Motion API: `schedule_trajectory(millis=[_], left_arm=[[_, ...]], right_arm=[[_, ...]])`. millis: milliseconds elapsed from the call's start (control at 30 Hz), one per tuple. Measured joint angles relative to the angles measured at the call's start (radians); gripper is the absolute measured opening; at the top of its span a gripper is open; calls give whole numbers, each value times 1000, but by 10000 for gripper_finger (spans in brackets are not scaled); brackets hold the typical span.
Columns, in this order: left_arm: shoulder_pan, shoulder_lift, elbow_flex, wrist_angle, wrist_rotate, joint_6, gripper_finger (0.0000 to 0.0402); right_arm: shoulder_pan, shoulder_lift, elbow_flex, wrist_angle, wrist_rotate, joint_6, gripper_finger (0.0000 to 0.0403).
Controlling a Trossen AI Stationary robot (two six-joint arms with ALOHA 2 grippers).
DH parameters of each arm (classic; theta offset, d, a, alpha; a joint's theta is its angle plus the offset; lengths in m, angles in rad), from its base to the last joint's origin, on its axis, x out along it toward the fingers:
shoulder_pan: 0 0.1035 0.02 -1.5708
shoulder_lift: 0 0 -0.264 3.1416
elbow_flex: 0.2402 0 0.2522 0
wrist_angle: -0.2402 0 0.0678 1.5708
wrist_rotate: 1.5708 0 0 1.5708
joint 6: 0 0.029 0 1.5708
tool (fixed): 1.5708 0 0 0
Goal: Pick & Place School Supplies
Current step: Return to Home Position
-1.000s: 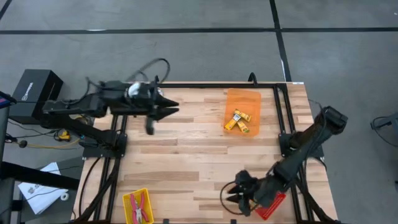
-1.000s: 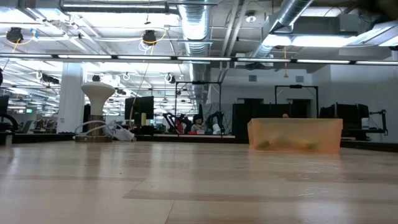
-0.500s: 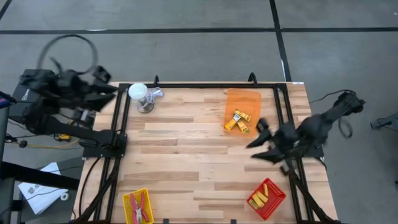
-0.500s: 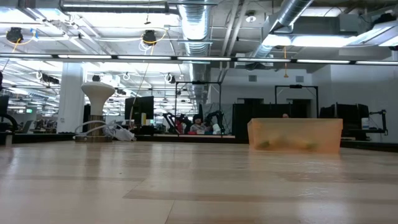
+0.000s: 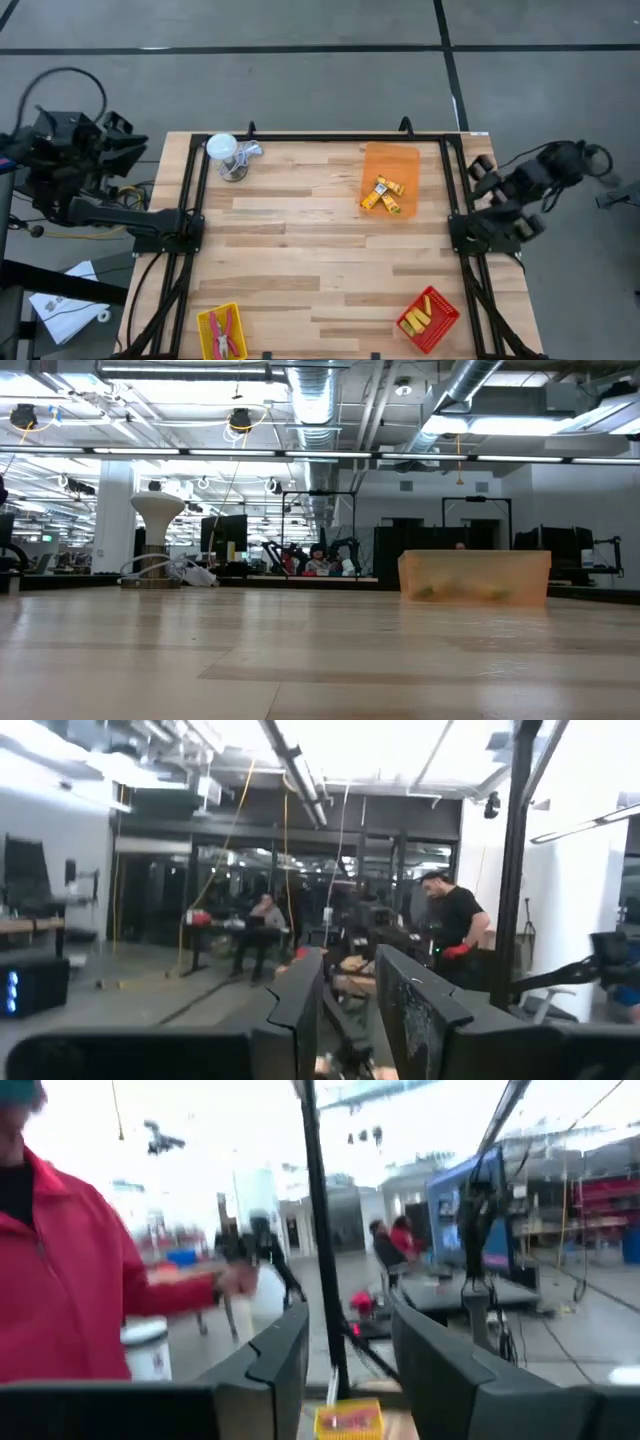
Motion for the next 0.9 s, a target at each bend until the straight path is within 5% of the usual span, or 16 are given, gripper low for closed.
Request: schedule_trajectory(millis=[300,633,900], left_arm=[[11,-275,-516,235,-55,-105,91],[10,-332,-857,408,-85,-262,91],[1,-343,-1075,563,59,-394,91]], right_arm=[[-2,-449,-526,316,-45,52,134],[-33,-447,-692,309,97,135,133],[-87,-448,-805,318,150,272,133]])
